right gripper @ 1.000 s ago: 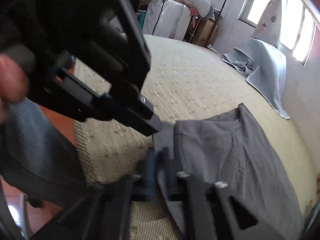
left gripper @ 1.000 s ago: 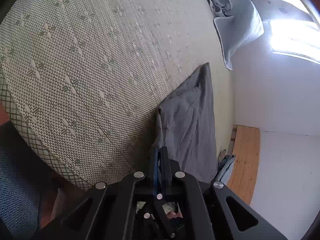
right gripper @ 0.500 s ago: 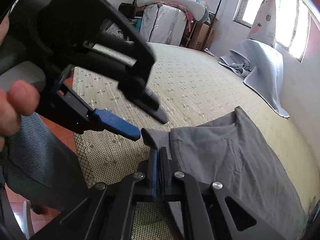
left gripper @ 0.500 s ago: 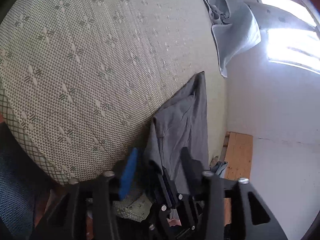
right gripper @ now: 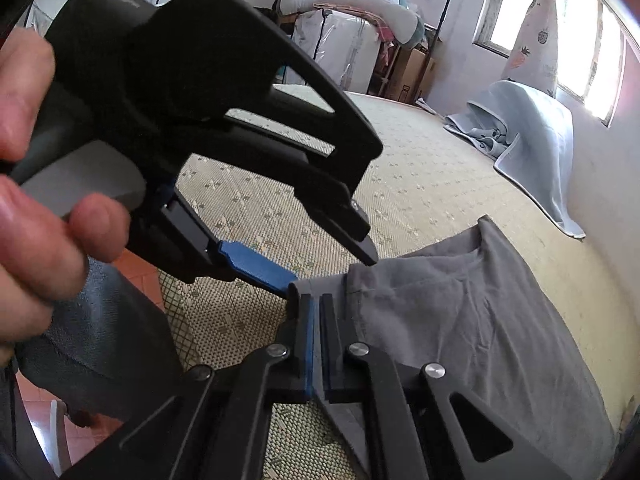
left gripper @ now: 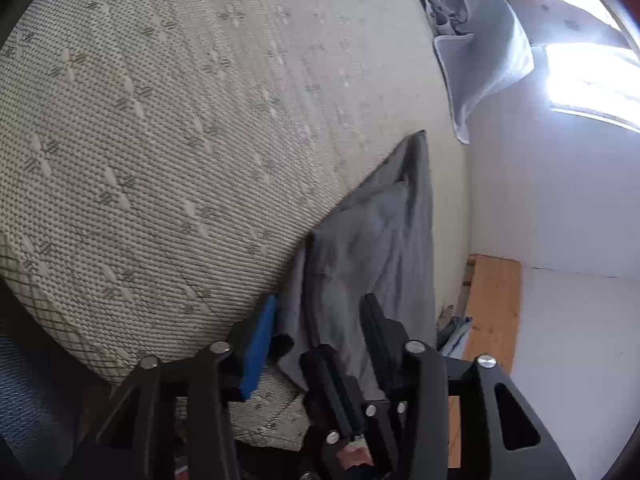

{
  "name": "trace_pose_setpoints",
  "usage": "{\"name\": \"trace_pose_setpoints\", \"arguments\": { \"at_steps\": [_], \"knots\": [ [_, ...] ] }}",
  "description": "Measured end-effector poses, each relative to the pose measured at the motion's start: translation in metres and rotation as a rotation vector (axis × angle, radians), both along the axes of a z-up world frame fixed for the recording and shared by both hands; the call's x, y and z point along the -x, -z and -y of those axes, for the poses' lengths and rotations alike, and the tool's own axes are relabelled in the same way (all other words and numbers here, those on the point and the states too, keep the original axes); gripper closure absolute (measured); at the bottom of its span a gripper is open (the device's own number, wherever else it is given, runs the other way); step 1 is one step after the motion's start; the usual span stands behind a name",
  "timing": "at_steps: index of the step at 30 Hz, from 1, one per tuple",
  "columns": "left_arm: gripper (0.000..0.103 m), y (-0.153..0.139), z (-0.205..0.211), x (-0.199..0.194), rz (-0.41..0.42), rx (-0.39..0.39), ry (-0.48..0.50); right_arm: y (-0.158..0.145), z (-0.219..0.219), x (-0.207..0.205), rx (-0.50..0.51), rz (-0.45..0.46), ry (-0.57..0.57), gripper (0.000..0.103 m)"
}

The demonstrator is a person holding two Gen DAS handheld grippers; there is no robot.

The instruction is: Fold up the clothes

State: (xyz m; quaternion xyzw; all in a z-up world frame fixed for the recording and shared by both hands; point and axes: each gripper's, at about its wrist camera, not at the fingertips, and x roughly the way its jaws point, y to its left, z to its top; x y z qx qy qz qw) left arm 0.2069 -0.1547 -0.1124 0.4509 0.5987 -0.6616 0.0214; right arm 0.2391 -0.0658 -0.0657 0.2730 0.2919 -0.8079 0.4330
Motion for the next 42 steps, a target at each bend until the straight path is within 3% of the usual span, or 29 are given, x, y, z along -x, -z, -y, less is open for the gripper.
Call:
{"name": "trace_pose_setpoints", "arguments": {
  "at_steps": [8, 9, 14, 17, 19, 21, 24, 29, 32, 42],
  "knots": [
    [0.060, 0.005, 0.000, -0.006, 0.039, 0.004, 0.008, 0.000, -0.010, 0.007, -0.002, 0.016, 0.046, 0.100],
    [0.060, 0.006, -0.001, -0.007, 0.042, 0.000, 0.011, 0.000, -0.012, 0.009, -0.003, 0.019, 0.055, 0.097],
    [0.060, 0.004, -0.005, -0.004, 0.044, 0.018, 0.024, -0.008, -0.027, 0.018, 0.034, 0.040, 0.104, 0.067],
    [0.060, 0.002, -0.007, -0.004, 0.048, 0.030, 0.032, -0.015, -0.035, 0.024, 0.059, 0.048, 0.135, 0.064],
    [0.081, 0.003, -0.008, -0.003, 0.057, 0.033, 0.041, -0.017, -0.037, 0.025, 0.067, 0.051, 0.144, 0.063],
    [0.092, 0.005, -0.009, -0.004, 0.070, 0.031, 0.046, -0.017, -0.037, 0.022, 0.061, 0.046, 0.141, 0.061],
    [0.098, 0.005, -0.008, -0.008, 0.069, 0.031, 0.037, -0.013, -0.032, 0.017, 0.043, 0.038, 0.121, 0.056],
    [0.100, -0.002, 0.006, -0.037, 0.042, 0.018, 0.031, -0.005, -0.024, 0.005, -0.002, 0.006, 0.095, 0.045],
    [0.100, -0.003, 0.003, -0.035, 0.018, 0.009, 0.035, 0.000, -0.018, -0.003, -0.036, -0.035, 0.081, 0.036],
    [0.101, -0.013, -0.004, 0.011, -0.049, -0.033, 0.047, 0.007, 0.001, -0.003, -0.092, -0.138, 0.112, 0.035]
  ]
}}
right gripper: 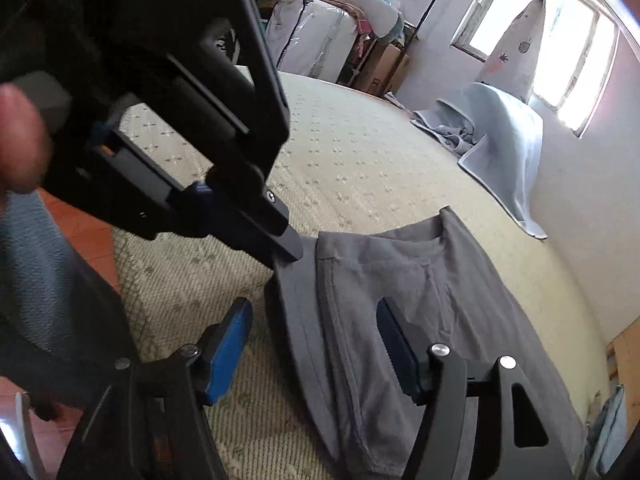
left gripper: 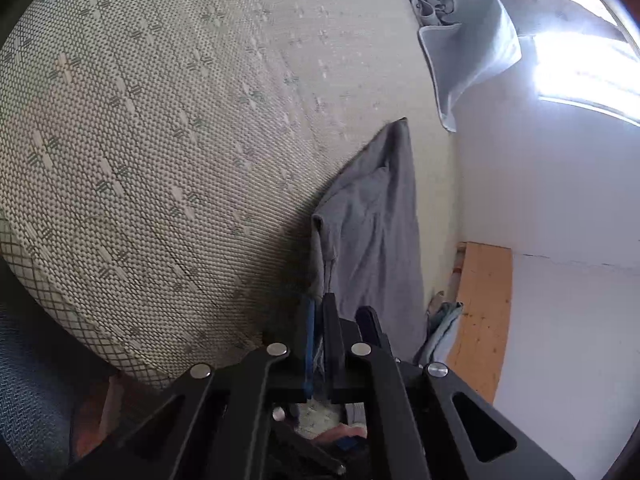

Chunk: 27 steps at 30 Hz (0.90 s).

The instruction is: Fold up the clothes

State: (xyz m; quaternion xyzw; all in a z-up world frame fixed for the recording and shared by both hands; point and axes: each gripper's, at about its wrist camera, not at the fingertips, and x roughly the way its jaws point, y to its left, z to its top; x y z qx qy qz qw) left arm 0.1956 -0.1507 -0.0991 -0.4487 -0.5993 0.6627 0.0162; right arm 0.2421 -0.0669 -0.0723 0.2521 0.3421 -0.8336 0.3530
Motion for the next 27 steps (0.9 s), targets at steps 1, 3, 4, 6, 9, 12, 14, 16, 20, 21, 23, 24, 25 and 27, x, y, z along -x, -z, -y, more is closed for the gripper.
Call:
{"name": "trace_pose_setpoints", "arguments": {
  "at_steps": [1, 3, 4, 6, 9, 12, 14, 16, 20, 21, 23, 24, 25, 27],
  "knots": [
    [0.101, -0.001, 0.000, 0.000, -0.005, -0.005, 0.000, 0.000, 0.002, 0.001, -0.002, -0.010, 0.008, 0.035],
    [0.101, -0.002, 0.001, 0.000, -0.015, -0.015, 0.000, 0.000, 0.006, 0.001, -0.012, -0.035, 0.009, 0.035],
    [0.101, -0.003, 0.001, 0.000, -0.018, -0.019, -0.001, 0.001, 0.008, 0.000, -0.017, -0.046, 0.008, 0.035],
    [0.101, -0.003, 0.002, 0.001, -0.023, -0.027, -0.003, 0.003, 0.011, -0.001, -0.031, -0.067, 0.006, 0.036],
    [0.102, -0.004, 0.003, 0.001, -0.030, -0.038, -0.006, 0.008, 0.015, -0.001, -0.055, -0.094, 0.006, 0.036],
    [0.102, -0.005, 0.003, 0.001, -0.037, -0.050, -0.009, 0.011, 0.019, -0.001, -0.075, -0.123, 0.011, 0.038],
    [0.102, -0.005, 0.004, 0.002, -0.042, -0.058, -0.011, 0.013, 0.023, -0.001, -0.091, -0.154, 0.019, 0.044],
    [0.102, -0.006, 0.012, -0.011, -0.041, -0.061, -0.010, 0.014, 0.024, 0.001, -0.101, -0.170, 0.024, 0.048],
    [0.102, -0.005, 0.015, -0.012, -0.038, -0.060, -0.006, 0.017, 0.028, 0.005, -0.130, -0.199, 0.038, 0.069],
    [0.102, -0.005, 0.016, -0.012, -0.037, -0.060, -0.004, 0.018, 0.029, 0.007, -0.136, -0.198, 0.042, 0.072],
    [0.101, -0.006, 0.016, -0.010, -0.044, -0.059, 0.003, 0.018, 0.029, 0.011, -0.143, -0.194, 0.050, 0.091],
    [0.101, -0.007, 0.017, -0.010, -0.049, -0.054, 0.004, 0.018, 0.029, 0.013, -0.142, -0.190, 0.054, 0.094],
    [0.101, -0.008, 0.018, -0.009, -0.054, -0.048, 0.005, 0.018, 0.028, 0.014, -0.138, -0.182, 0.053, 0.096],
    [0.101, -0.012, 0.023, -0.009, -0.062, -0.025, 0.000, 0.017, 0.026, 0.017, -0.130, -0.158, 0.046, 0.098]
  ]
}}
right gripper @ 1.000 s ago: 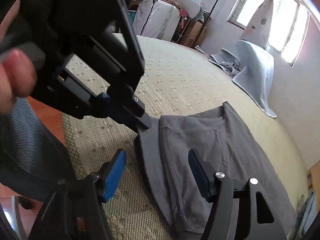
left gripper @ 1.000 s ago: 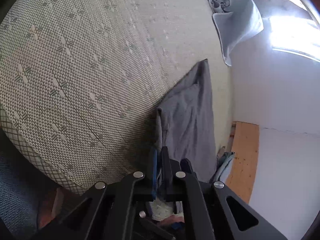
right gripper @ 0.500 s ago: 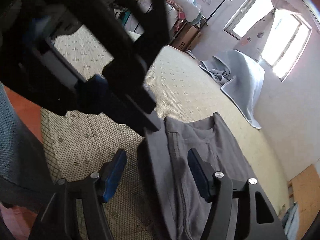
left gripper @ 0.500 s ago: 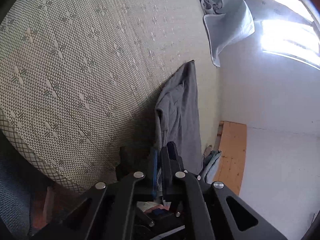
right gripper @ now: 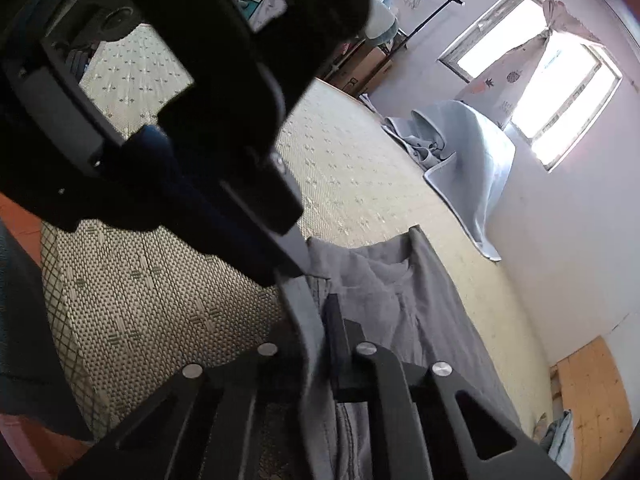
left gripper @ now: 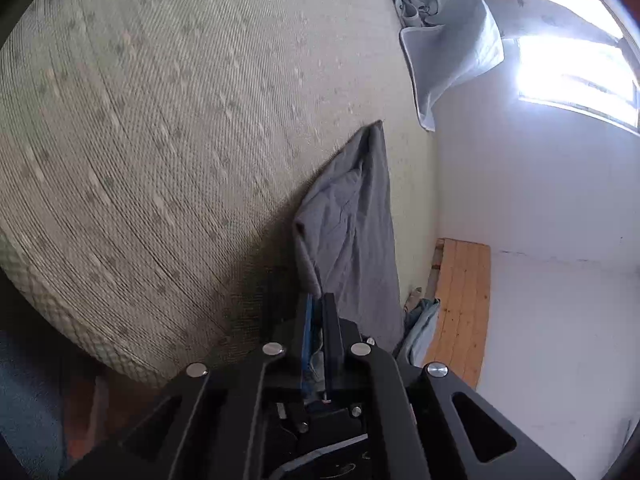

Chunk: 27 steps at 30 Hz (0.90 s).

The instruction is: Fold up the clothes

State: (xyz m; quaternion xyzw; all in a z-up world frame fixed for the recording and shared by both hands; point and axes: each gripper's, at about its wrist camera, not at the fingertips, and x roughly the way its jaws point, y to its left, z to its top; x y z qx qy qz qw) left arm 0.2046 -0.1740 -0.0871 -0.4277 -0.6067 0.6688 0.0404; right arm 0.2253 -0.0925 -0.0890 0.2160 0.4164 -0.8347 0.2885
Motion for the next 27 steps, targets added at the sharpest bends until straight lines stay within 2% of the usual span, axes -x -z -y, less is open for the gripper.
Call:
{"name": "trace_pose_setpoints", "arguments": {
  "at_steps": [3, 5, 6, 7, 8, 11, 12, 17, 20, 24, 27],
  "knots": [
    [0.094, -0.007, 0.011, -0.001, -0.010, 0.051, -0.018, -0.002, -0.004, 0.004, 0.013, 0.043, -0.009, 0.099],
    [0.074, -0.012, 0.020, -0.005, -0.017, 0.081, -0.035, -0.006, -0.007, 0.005, 0.029, 0.065, -0.014, 0.099],
    [0.056, -0.011, 0.026, -0.009, -0.022, 0.079, -0.046, -0.009, -0.008, 0.006, 0.038, 0.076, -0.016, 0.099],
    [0.042, -0.011, 0.033, -0.012, -0.026, 0.076, -0.057, -0.012, -0.009, 0.007, 0.048, 0.087, -0.017, 0.099],
    [0.037, -0.012, 0.022, -0.002, -0.034, 0.064, -0.066, -0.015, -0.010, 0.009, 0.059, 0.098, -0.017, 0.099],
    [0.032, -0.010, 0.024, 0.005, -0.034, 0.055, -0.037, -0.029, -0.016, 0.011, 0.098, 0.125, -0.018, 0.099],
    [0.027, -0.009, 0.021, 0.009, -0.039, 0.051, -0.015, -0.034, -0.018, 0.011, 0.114, 0.134, -0.018, 0.099],
    [0.026, -0.010, 0.011, 0.029, -0.070, 0.060, 0.087, -0.054, -0.030, 0.005, 0.168, 0.184, -0.035, 0.099],
    [0.026, 0.000, 0.012, 0.036, -0.076, 0.027, 0.136, -0.065, -0.037, -0.006, 0.196, 0.212, -0.050, 0.099],
    [0.026, 0.009, 0.007, 0.056, -0.061, -0.005, 0.180, -0.078, -0.045, -0.020, 0.245, 0.248, -0.063, 0.099],
    [0.026, 0.010, 0.005, 0.074, -0.081, 0.002, 0.200, -0.087, -0.050, -0.026, 0.276, 0.263, -0.071, 0.099]
  ]
}}
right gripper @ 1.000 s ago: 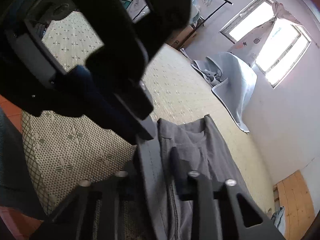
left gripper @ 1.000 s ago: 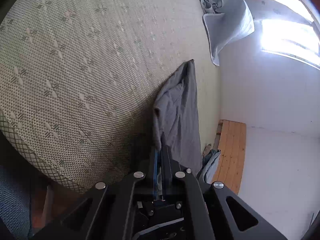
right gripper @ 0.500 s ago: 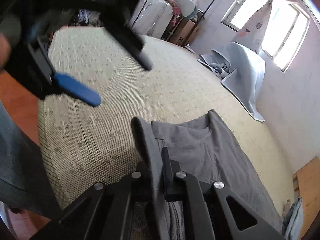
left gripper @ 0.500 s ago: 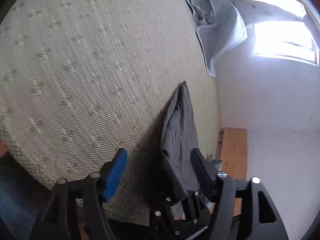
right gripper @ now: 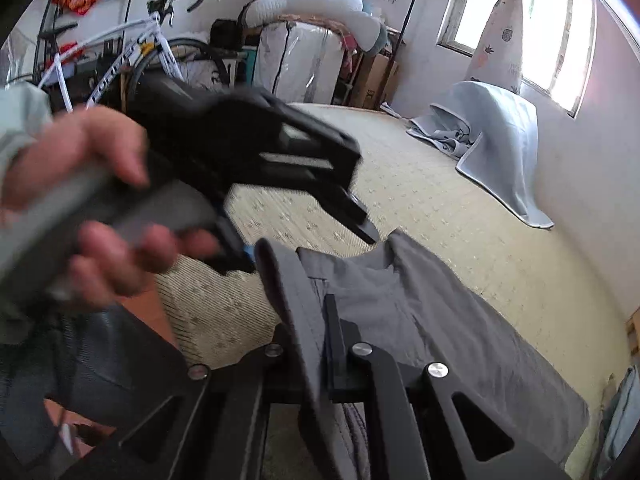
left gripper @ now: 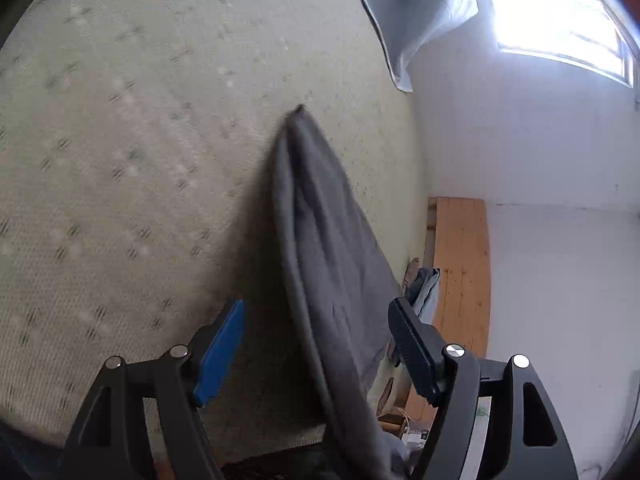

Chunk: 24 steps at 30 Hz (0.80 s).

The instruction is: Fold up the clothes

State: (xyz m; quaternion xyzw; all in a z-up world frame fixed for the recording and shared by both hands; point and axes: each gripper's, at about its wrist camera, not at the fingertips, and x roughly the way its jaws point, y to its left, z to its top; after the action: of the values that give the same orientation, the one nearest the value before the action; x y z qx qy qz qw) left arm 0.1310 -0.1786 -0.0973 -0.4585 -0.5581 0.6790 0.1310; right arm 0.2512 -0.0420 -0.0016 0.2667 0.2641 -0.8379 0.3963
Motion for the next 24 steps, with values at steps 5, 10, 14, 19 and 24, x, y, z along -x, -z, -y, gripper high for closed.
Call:
{"name": "trace_pose_setpoints", "arguments": {
  "at_steps": [5, 10, 14, 19, 24],
  "knots": [
    [0.026, 0.007, 0.006, 0.019, -0.001, 0.000, 0.002, -0.020, -0.010, -0.014, 0.048, 0.024, -0.021, 0.099],
    [0.026, 0.015, 0.018, 0.029, 0.004, 0.005, -0.014, -0.035, -0.018, -0.040, 0.074, 0.021, -0.073, 0.099],
    [0.028, 0.020, 0.028, 0.034, 0.019, 0.049, -0.034, -0.037, -0.024, -0.050, 0.086, 0.033, -0.084, 0.099],
    [0.058, 0.023, 0.037, 0.036, 0.045, 0.092, -0.045, -0.045, -0.034, -0.052, 0.106, 0.041, -0.080, 0.099],
    [0.078, 0.026, 0.042, 0.036, 0.068, 0.136, -0.047, -0.043, -0.040, -0.060, 0.103, 0.041, -0.083, 0.099]
  ]
}}
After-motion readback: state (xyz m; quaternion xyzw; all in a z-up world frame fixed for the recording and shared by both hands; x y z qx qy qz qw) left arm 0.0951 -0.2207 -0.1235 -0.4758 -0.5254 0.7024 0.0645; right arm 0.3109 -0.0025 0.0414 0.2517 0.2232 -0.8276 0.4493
